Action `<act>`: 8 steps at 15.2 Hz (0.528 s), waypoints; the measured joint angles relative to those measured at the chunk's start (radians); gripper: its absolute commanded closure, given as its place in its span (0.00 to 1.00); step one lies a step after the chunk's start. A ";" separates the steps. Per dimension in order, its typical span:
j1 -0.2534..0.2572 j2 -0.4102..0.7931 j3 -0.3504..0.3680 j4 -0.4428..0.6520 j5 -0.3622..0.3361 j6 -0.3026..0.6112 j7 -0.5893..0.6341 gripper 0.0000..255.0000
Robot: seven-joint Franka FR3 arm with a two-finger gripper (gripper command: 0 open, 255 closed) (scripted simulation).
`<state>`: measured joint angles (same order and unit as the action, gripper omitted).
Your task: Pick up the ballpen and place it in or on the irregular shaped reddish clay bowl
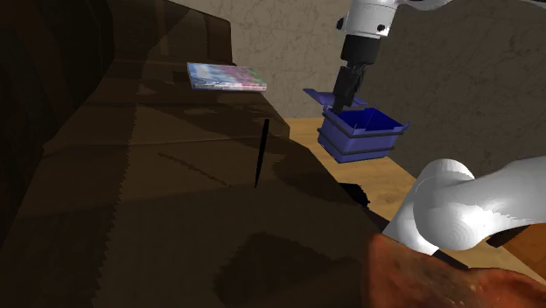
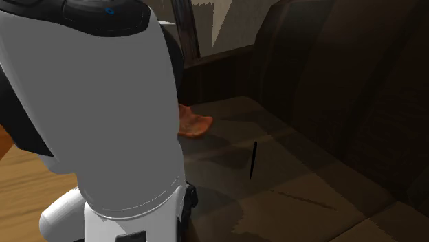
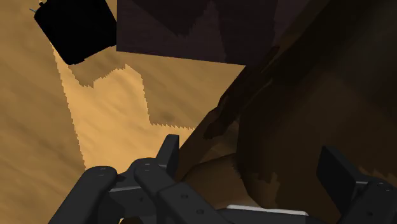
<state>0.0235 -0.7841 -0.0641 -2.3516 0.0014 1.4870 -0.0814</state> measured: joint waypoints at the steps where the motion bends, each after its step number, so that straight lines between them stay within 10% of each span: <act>1: 0.000 0.000 0.000 0.000 0.000 0.000 0.000 0.00; 8: -0.010 0.233 0.053 0.119 0.237 -0.181 0.288 0.00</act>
<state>0.0135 -0.5515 -0.0106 -2.2325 0.2385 1.3061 0.2065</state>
